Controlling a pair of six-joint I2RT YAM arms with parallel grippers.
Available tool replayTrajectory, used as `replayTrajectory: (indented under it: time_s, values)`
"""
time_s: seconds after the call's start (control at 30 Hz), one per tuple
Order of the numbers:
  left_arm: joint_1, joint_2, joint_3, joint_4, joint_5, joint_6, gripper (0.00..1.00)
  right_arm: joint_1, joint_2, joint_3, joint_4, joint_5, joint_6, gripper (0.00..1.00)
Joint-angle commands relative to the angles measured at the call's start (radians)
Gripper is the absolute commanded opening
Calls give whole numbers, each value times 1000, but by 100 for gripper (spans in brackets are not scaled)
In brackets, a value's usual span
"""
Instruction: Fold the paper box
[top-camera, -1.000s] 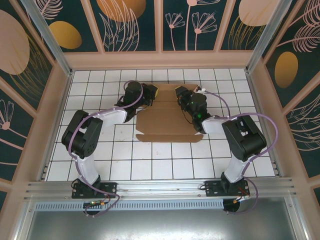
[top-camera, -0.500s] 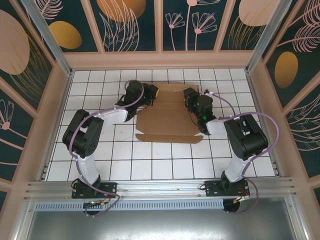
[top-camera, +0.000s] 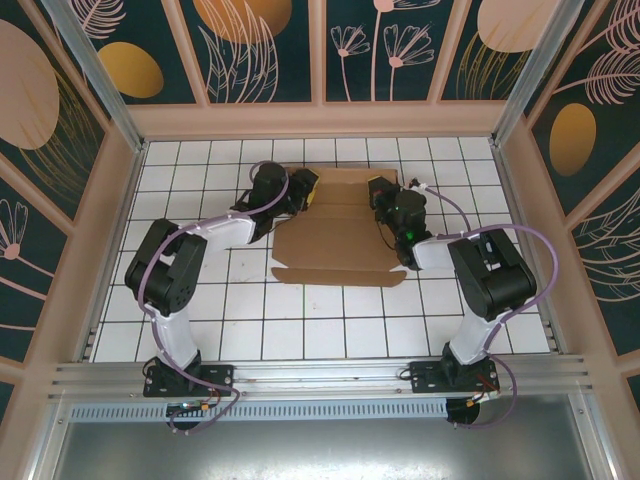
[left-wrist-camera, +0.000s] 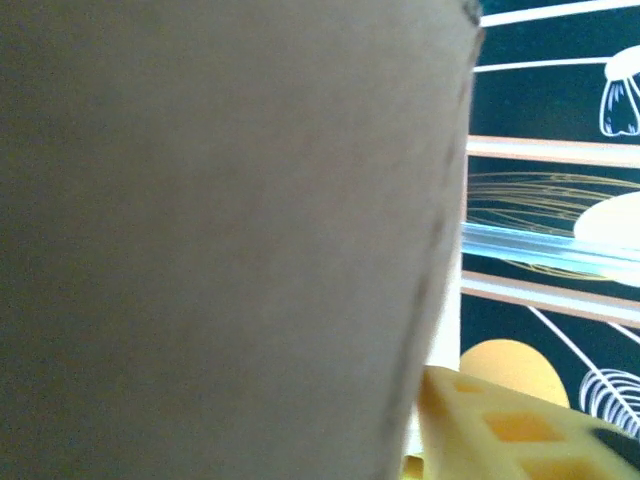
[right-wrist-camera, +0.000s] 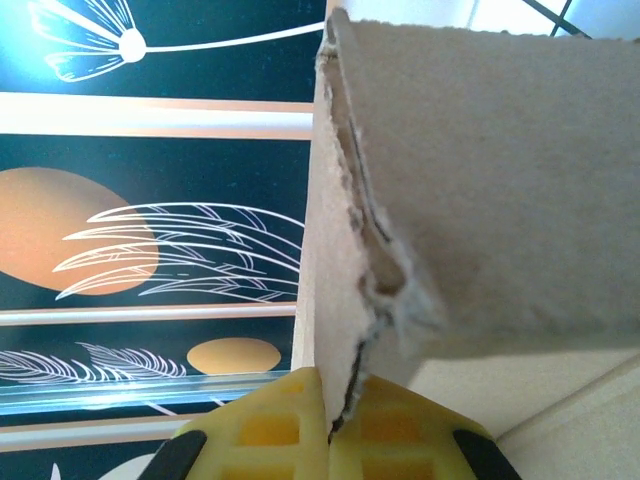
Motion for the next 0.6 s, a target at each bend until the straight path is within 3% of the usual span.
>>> replayTrajectory:
  time_s: [0.0,0.13,0.27,0.33,0.43,0.57]
  values:
    - [7,-62,0,-215,38,199,55,-34,-35,-13,-17,29,5,3]
    - [6,-170,21,-422,2,391,54,-69,-71,-18,-74,-19,-19,2]
    - [4,-329,83,-596,-133,619,54,-103,-118,-29,-151,-82,-51,3]
    - [4,-363,148,-654,-146,716,57,-113,-132,-43,-150,-99,-54,3]
    - [5,-358,226,-690,-170,786,65,-125,-151,-57,-156,-116,-62,3]
    - [5,-229,341,-752,-174,812,66,-136,-153,-74,-145,-145,-65,3]
